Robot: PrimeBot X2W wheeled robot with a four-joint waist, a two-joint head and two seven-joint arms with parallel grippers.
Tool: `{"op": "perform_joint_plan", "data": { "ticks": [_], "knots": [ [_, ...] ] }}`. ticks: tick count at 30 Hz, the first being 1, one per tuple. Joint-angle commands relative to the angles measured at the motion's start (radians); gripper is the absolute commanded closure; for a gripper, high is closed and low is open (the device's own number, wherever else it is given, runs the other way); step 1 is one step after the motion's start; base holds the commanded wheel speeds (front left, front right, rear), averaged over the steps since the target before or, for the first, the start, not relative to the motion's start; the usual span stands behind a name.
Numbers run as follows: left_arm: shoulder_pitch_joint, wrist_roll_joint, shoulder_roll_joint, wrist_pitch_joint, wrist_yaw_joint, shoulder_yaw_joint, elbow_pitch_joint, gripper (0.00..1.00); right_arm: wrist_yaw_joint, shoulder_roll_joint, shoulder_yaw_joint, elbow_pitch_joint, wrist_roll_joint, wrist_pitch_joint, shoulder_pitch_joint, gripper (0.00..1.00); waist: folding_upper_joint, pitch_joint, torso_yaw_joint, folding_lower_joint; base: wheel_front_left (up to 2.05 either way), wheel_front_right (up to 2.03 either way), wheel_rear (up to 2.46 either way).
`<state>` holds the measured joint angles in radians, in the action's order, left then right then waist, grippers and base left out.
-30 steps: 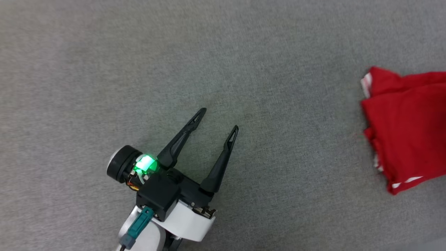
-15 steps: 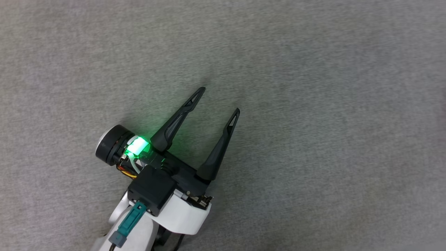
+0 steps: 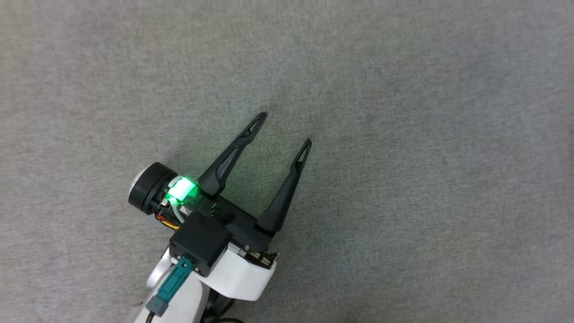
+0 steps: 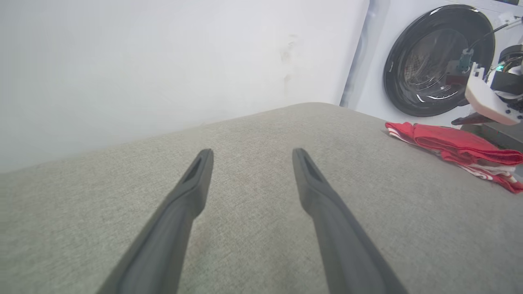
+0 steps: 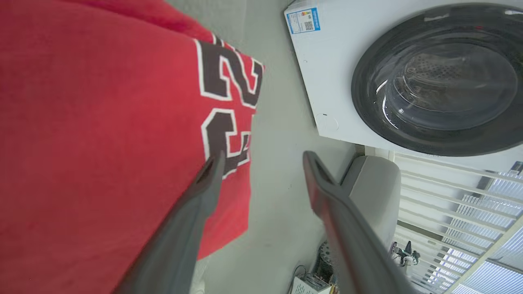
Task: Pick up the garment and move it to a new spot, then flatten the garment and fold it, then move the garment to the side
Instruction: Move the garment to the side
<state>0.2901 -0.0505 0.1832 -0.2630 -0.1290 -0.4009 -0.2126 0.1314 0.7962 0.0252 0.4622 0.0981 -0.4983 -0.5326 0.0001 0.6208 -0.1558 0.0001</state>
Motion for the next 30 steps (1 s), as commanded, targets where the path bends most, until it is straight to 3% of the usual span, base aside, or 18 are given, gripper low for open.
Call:
{"op": "perform_joint_plan", "data": {
  "ticks": [1, 7, 12, 17, 23, 30],
  "knots": [
    [-0.017, -0.007, -0.004, -0.002, 0.001, 0.008, 0.005, 0.0, -0.001, -0.011, 0.018, -0.017, -0.014, -0.004, -0.005, 0.0, -0.0001, -0.046, 0.007, -0.0001, 0.0, 0.0, 0.0],
    [-0.062, -0.013, -0.026, -0.002, 0.018, 0.057, 0.046, 0.0, -0.001, -0.035, 0.053, -0.136, -0.084, 0.009, 0.016, 0.0, -0.0001, -0.179, 0.038, -0.0001, 0.0, 0.0, 0.0],
    [-0.125, -0.03, -0.041, -0.002, 0.032, 0.124, 0.072, 0.0, -0.001, -0.11, 0.096, -0.262, -0.154, 0.04, 0.053, 0.0, -0.0001, -0.297, 0.081, -0.0001, 0.0, 0.0, 0.0],
    [-0.192, -0.047, -0.056, -0.002, 0.043, 0.197, 0.087, 0.0, -0.001, -0.228, 0.128, -0.395, -0.191, 0.107, 0.143, 0.0, -0.0001, -0.395, 0.127, -0.0001, 0.0, 0.0, 0.0],
    [-0.254, -0.055, -0.067, -0.002, 0.037, 0.262, 0.105, 0.0, -0.001, -0.419, 0.159, -0.543, -0.224, 0.215, 0.272, 0.0, -0.0001, -0.476, 0.182, -0.0001, 0.0, 0.0, 0.0],
    [-0.298, -0.047, -0.082, -0.002, 0.026, 0.284, 0.146, 0.0, -0.001, -0.573, 0.129, -0.607, -0.222, 0.366, 0.414, 0.0, -0.0001, -0.528, 0.23, -0.0001, 0.0, 0.0, 0.0]
  ]
}}
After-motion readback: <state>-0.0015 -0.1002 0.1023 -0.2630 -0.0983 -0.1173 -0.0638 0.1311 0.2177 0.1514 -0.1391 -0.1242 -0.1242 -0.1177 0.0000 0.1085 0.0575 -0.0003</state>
